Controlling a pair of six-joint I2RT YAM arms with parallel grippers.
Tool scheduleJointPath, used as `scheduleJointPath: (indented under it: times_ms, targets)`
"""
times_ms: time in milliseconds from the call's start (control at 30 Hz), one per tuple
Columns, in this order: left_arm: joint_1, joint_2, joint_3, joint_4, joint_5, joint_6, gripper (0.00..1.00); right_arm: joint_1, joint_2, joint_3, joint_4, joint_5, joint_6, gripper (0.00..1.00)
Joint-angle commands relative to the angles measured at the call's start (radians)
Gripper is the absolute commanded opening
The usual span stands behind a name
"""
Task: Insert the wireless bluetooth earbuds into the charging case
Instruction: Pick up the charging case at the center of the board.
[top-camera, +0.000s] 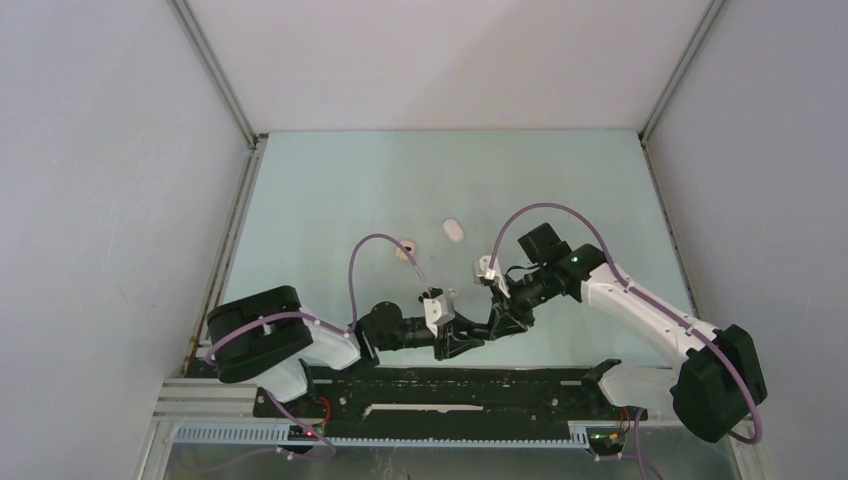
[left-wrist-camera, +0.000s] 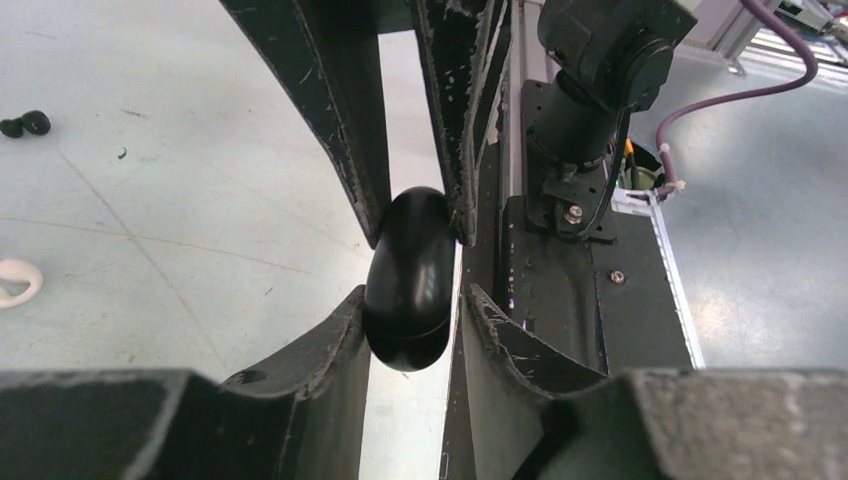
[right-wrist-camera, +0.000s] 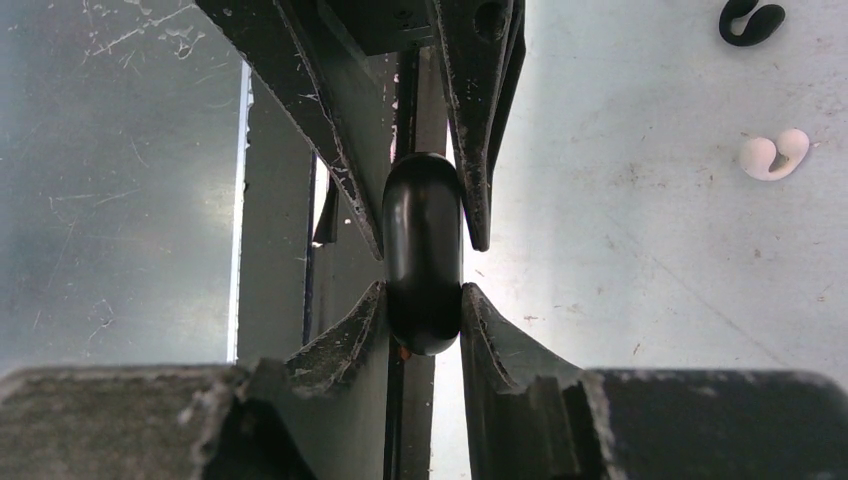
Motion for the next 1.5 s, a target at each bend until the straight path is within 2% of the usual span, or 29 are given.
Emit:
scheduleJointPath:
  times_ms: [0, 233, 400, 933, 1467]
  targets:
    - [-0.006, 0.011, 0.010, 0.117, 0.020, -0.005, 0.42, -0.013, -0.024, 0.042, 0.043, -0.033, 0.014, 0.12]
    - [0.005, 0.022, 0.010, 0.123, 0.020, -0.019, 0.41, -0.023, -0.030, 0.042, 0.039, -0.035, 0.011, 0.12]
    - [0.018, 0.018, 0.004, 0.116, 0.000, -0.036, 0.45, -0.029, -0.033, 0.042, 0.035, -0.034, 0.005, 0.12]
    - [0.038, 0.031, 0.017, 0.077, 0.044, -0.040, 0.43, -0.054, -0.044, 0.042, 0.028, -0.031, -0.008, 0.12]
    - [0.044, 0.039, 0.032, 0.055, 0.039, -0.050, 0.23, -0.065, -0.042, 0.042, 0.017, -0.038, -0.017, 0.13]
